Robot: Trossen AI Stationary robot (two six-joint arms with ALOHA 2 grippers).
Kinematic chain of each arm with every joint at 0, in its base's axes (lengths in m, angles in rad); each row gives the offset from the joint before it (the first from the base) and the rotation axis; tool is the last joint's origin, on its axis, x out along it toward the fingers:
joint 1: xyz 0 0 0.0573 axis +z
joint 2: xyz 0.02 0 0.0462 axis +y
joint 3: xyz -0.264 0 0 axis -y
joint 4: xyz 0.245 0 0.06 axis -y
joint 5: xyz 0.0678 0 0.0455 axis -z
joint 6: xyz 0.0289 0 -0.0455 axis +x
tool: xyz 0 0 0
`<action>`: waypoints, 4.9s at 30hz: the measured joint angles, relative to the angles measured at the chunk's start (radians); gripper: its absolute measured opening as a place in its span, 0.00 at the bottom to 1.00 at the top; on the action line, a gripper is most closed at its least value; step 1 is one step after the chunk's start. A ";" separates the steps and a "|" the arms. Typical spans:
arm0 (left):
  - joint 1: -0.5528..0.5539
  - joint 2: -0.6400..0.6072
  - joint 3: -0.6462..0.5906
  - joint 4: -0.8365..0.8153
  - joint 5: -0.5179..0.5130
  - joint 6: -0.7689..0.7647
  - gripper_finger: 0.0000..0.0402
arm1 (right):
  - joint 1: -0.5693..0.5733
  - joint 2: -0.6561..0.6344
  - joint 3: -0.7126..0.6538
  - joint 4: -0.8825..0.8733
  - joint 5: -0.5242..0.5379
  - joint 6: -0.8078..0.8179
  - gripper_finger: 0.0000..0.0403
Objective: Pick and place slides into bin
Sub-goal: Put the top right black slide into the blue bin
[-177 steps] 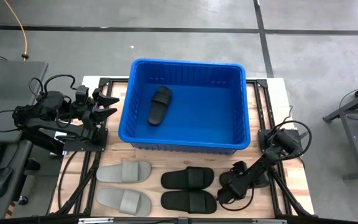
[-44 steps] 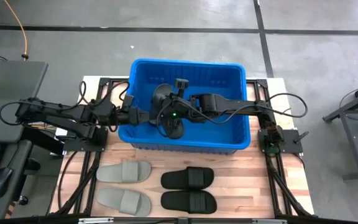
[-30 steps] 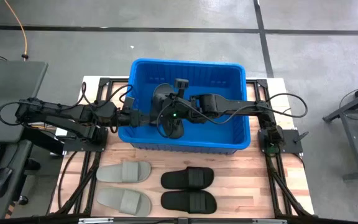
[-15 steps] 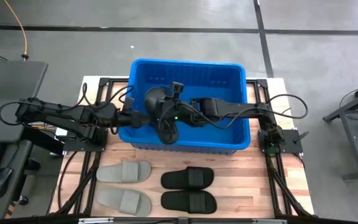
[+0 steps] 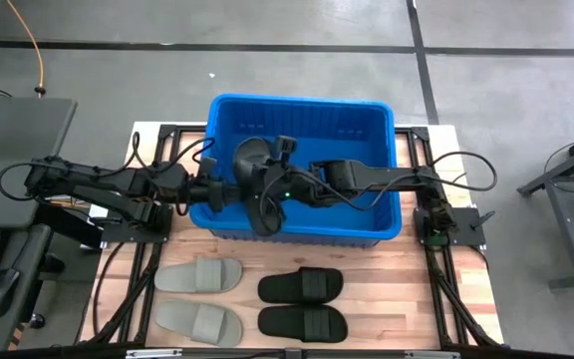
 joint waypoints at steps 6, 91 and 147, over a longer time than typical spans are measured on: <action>0.000 -0.011 0.000 0.004 0.047 0.040 0.16 | -0.020 -0.050 0.000 -0.058 -0.047 0.128 0.17; -0.001 -0.225 0.000 -0.241 0.049 0.335 0.15 | -0.445 -0.163 -0.492 0.826 -1.304 1.033 0.42; -0.001 -0.621 -0.001 -0.310 -0.515 0.352 0.90 | -0.454 -0.150 -0.492 0.343 -0.579 1.002 0.00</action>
